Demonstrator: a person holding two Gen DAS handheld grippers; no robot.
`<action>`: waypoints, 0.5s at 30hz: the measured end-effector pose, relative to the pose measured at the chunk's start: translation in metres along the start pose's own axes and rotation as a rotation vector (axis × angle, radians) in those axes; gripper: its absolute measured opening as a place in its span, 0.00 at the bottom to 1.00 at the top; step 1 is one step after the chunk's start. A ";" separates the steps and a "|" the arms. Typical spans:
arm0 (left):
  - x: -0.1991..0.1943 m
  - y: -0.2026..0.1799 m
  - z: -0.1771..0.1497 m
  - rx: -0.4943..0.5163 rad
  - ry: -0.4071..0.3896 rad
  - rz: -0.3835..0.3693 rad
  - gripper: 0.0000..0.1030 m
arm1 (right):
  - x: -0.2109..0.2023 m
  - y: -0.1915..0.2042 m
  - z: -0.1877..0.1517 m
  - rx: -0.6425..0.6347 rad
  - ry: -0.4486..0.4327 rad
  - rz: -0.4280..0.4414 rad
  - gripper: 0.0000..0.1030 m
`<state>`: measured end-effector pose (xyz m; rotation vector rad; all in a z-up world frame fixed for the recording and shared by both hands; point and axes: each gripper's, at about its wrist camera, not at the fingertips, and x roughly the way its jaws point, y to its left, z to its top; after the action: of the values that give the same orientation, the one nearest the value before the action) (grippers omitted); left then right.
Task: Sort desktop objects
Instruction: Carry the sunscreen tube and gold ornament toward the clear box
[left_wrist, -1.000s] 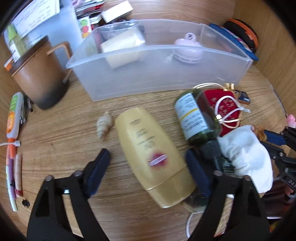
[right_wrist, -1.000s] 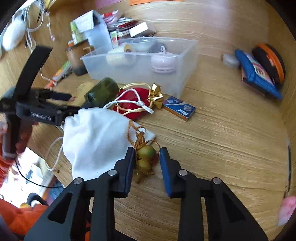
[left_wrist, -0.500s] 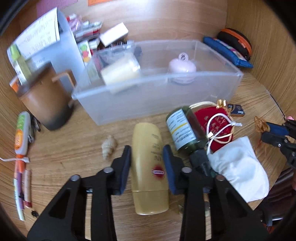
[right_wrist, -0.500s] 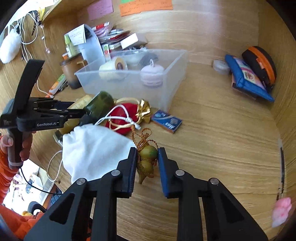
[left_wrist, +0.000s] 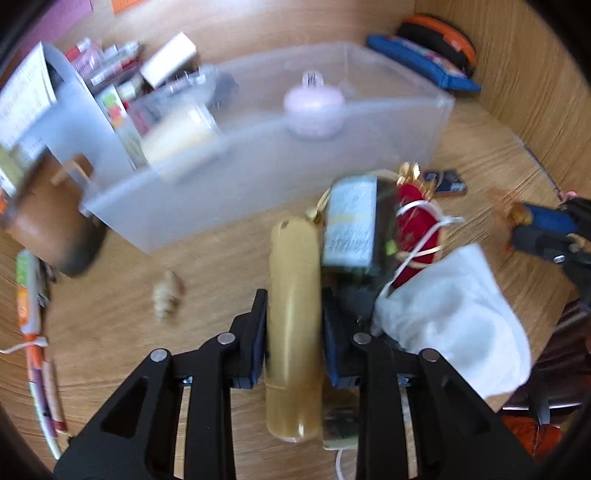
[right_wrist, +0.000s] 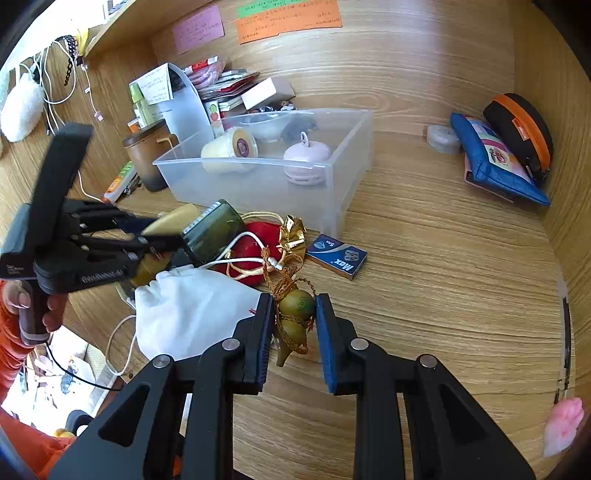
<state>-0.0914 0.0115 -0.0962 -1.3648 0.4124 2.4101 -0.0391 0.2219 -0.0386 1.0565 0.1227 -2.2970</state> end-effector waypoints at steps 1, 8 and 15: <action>0.000 0.001 0.000 -0.005 -0.002 0.002 0.25 | 0.000 0.001 0.000 0.000 -0.001 0.002 0.20; -0.008 0.011 0.004 -0.042 -0.062 0.044 0.25 | -0.006 -0.002 0.007 0.017 -0.023 0.016 0.20; -0.040 0.031 0.009 -0.075 -0.150 0.090 0.25 | -0.017 -0.004 0.031 0.008 -0.068 0.019 0.20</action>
<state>-0.0919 -0.0186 -0.0549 -1.2081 0.3539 2.6049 -0.0530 0.2230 -0.0062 0.9778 0.0762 -2.3152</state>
